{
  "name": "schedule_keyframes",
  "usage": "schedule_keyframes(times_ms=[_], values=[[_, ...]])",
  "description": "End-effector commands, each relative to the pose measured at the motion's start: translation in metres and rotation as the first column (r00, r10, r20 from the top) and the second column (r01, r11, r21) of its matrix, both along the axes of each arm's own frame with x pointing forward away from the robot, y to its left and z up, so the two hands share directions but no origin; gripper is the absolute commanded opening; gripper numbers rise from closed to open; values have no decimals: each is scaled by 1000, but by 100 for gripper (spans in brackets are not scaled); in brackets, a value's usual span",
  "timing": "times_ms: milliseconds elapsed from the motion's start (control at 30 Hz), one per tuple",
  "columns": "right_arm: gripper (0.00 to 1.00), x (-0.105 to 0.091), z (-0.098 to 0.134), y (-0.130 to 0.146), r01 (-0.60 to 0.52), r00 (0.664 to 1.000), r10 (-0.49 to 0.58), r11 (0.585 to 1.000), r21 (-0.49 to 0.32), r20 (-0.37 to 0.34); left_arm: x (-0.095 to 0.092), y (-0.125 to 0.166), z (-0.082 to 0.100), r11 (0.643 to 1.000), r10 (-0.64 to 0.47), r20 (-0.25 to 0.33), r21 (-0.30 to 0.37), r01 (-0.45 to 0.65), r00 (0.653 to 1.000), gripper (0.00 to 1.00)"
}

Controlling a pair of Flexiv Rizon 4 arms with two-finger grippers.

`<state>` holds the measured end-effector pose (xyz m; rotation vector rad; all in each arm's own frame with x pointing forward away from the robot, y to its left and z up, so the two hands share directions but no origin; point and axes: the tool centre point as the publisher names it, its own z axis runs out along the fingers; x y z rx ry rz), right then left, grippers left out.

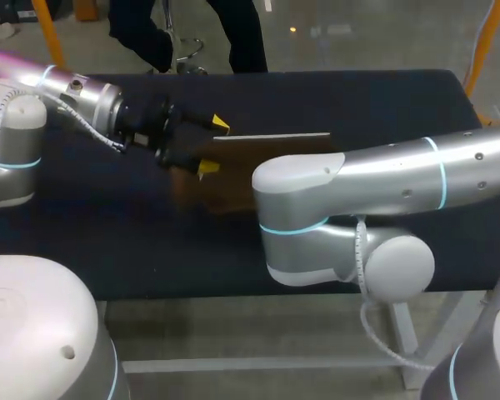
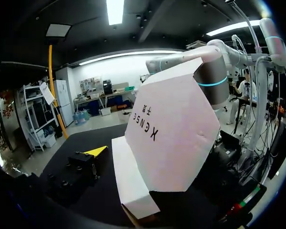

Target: Assemble the packaging by folding the flat box into shape, placing the metal phone stand inside, and closing the box properly

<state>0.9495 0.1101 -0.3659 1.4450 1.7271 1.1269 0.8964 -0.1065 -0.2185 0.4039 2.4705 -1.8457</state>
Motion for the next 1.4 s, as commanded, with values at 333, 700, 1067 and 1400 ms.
schedule_keyframes(times_ms=[333, 700, 1067, 1400], values=[[0, 2, 7, -24, -226, 973, 231, 967, 119, -28, -26, 17, 6, 996, 14, 6, 84, -14, 1000, 100], [0, -3, 6, -33, -320, 944, 329, 931, 175, -21, -35, 32, 10, 991, 41, 1, 130, -40, 999, 100], [0, -7, 16, -35, -417, 898, 436, 885, 209, -56, -42, 48, 14, 978, 40, 3, 205, -40, 999, 100], [0, -9, 19, -29, -452, 864, 484, 867, 210, -140, -53, 58, 10, 963, 21, -32, 268, -12, 999, 100]])
